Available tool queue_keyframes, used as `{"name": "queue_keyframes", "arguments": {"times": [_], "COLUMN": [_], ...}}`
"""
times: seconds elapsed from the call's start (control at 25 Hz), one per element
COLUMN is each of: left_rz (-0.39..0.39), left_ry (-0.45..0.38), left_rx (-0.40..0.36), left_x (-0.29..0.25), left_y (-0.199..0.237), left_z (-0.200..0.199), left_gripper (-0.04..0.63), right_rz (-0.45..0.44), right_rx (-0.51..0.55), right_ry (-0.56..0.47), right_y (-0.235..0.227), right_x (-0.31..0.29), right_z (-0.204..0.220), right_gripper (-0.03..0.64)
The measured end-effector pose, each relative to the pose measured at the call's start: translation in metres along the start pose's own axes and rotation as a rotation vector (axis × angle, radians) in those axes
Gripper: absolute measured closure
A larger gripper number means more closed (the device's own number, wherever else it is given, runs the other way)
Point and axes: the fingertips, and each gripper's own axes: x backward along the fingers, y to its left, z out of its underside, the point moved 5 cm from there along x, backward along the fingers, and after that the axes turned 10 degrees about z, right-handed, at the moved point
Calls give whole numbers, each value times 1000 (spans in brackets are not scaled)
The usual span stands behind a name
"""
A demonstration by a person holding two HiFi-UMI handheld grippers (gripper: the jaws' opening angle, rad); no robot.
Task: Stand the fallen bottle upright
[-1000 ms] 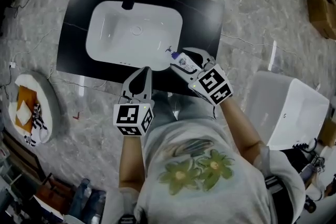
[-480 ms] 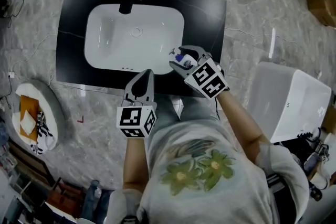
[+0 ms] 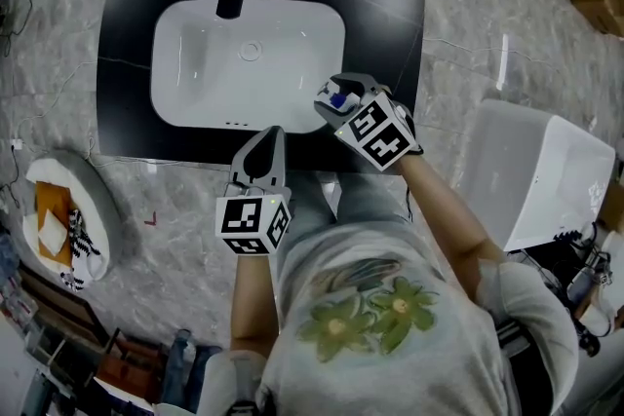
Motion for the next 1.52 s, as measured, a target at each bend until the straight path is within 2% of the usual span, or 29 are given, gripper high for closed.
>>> {"name": "queue_keyframes", "arguments": {"times": [0.44,0.68,0.96,1.08,1.52], "left_rz": [11,7,7,9,10], "left_ry": [25,39,51,50,47], "left_rx": [28,18,11,12,15], "left_x": [-1,-1,-3,-5,-6], "left_y": [17,23,25,24,20], "left_z": [12,11,13,13,13], "left_gripper": [578,578,578,578,578], "right_rz": [13,37,52,59,43], "right_rx": [29,85,98,105,136], "right_ry": [111,174,234,241,233], "right_y": [0,0,-1,-1,0], "right_x": [-34,-46,-55,-56,-52], "right_z": [10,13,20,22,19], "right_gripper": [400,400,402,426,443]}}
